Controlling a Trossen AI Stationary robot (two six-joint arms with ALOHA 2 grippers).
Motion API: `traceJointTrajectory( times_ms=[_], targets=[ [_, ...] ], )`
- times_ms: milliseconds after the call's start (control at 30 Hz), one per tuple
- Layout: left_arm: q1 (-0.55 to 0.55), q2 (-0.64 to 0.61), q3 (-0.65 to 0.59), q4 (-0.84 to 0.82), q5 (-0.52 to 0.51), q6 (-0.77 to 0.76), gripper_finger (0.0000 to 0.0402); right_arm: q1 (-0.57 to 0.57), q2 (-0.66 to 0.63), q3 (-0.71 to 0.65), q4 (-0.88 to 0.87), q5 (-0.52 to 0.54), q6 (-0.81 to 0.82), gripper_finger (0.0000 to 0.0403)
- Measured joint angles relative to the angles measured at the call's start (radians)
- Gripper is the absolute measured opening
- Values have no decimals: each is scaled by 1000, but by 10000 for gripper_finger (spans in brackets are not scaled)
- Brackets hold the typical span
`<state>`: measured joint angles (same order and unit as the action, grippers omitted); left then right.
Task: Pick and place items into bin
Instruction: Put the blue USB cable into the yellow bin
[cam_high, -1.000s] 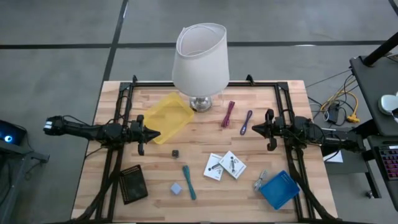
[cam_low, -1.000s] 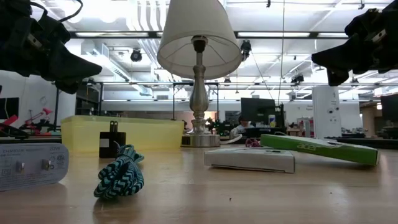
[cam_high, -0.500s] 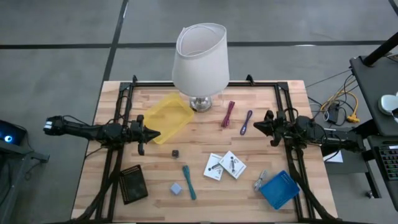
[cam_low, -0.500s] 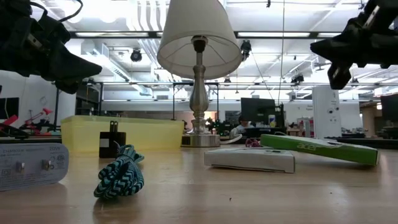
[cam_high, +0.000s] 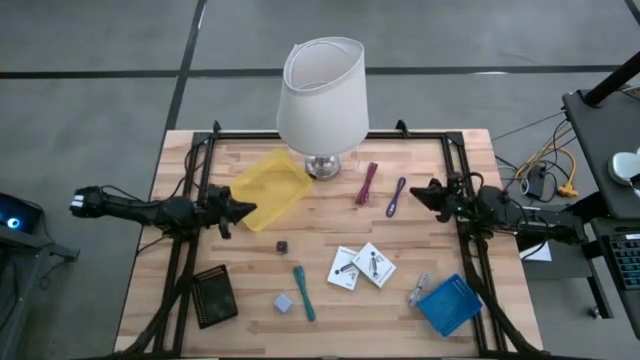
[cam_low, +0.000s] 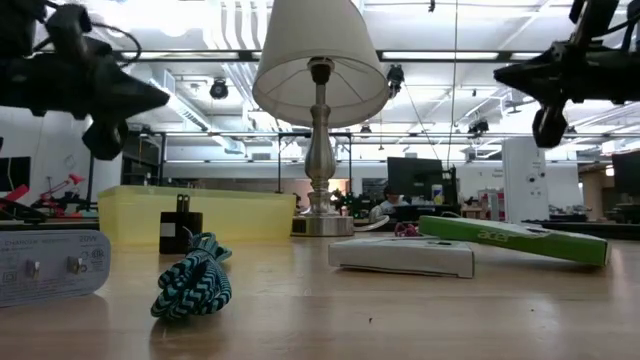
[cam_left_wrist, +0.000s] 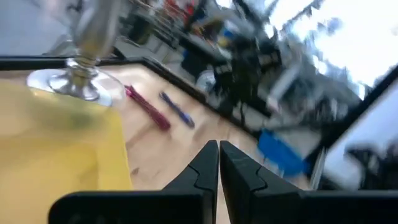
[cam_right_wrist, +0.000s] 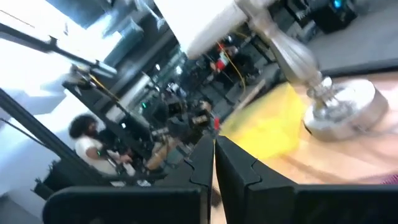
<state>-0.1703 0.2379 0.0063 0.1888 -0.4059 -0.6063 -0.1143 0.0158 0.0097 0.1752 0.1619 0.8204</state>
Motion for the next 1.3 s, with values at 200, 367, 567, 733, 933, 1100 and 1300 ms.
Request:
traceJointTrajectory(
  times_ms=[200, 367, 567, 733, 933, 1100, 1300],
  targets=[
    [0, 4, 0, 224, -12, 36, 0, 1, 12, 0, 210, 55, -93, 12],
    [-1, 16, 0, 504, -11, 218, 2, 1, 64, 14, 350, 44, -89, 45],
    [-1, 46, 8, 621, -2, 351, 62, 1, 213, 151, 222, 13, -88, 118],
    [0, 70, 36, 624, -3, 381, 126, 0, 364, 338, -33, -2, -118, 163],
    [0, 67, 35, 729, -19, 366, 155, 0, 528, 564, -534, 157, 80, 163],
    [0, 66, 34, 745, -19, 379, 157, 0, 655, 668, -740, 236, 332, 151],
    [0, 78, 34, 745, -19, 378, 157, -2, 809, 720, -746, 201, 305, 147]
  ],
)
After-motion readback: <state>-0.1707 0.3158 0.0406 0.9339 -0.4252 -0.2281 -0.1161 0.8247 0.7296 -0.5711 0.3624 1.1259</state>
